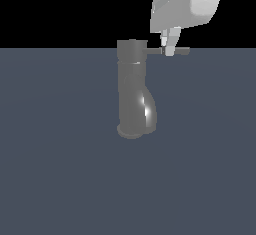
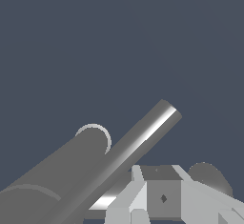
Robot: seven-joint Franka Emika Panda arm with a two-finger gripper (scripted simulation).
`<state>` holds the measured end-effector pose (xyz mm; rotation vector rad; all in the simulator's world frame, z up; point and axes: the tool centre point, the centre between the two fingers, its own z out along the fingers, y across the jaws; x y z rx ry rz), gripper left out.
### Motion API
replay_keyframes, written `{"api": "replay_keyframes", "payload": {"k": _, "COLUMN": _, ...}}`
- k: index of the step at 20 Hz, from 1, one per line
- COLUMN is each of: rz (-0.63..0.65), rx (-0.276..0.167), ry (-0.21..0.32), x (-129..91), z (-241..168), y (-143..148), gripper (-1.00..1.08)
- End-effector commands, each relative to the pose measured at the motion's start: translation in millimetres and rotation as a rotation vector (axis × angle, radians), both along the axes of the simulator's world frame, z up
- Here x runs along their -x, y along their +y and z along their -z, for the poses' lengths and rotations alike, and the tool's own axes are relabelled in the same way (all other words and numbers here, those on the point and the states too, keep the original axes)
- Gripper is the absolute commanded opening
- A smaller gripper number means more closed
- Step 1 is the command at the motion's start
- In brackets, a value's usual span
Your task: Turn on the faucet by rotating a designated handle.
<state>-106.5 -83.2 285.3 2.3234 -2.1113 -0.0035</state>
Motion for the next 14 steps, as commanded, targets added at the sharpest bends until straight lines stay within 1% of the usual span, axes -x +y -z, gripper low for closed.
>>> {"api": "replay_keyframes", "payload": {"k": 1, "rz": 0.005, "rx": 0.001, "ry": -0.004, "x": -7.3, "z": 0.1, "y": -7.2, "gripper": -1.0}}
{"api": "replay_keyframes", "payload": {"k": 14, "rz": 0.013, "rx": 0.001, "ry": -0.004, "x": -33.8, "z": 0.1, "y": -31.5, "gripper": -1.0}}
